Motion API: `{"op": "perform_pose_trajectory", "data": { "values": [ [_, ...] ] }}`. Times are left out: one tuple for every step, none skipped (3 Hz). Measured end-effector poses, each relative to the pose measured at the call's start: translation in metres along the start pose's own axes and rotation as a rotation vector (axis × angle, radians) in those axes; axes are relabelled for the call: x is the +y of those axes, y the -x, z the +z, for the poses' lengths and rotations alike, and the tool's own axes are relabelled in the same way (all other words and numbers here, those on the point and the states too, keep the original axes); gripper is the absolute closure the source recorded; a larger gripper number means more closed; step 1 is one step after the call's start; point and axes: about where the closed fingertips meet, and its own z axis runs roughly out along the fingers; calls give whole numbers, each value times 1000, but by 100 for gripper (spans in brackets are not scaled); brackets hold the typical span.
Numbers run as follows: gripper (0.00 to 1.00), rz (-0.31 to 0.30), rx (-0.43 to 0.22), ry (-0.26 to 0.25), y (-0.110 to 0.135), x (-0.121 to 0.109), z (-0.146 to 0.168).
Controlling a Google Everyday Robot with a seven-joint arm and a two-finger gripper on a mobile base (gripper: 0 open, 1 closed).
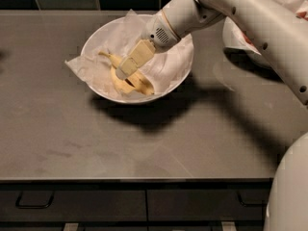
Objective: Pick banana from white bowl
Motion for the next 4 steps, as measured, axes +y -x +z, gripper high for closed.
{"op": "perform_pose_trajectory", "data": {
  "values": [
    [0, 28, 17, 7, -9, -3, 10],
    [0, 44, 29, 15, -14, -5, 18],
    [0, 53, 37, 24, -16, -7, 25],
    [10, 63, 46, 32, -18, -9, 30]
  ]
}}
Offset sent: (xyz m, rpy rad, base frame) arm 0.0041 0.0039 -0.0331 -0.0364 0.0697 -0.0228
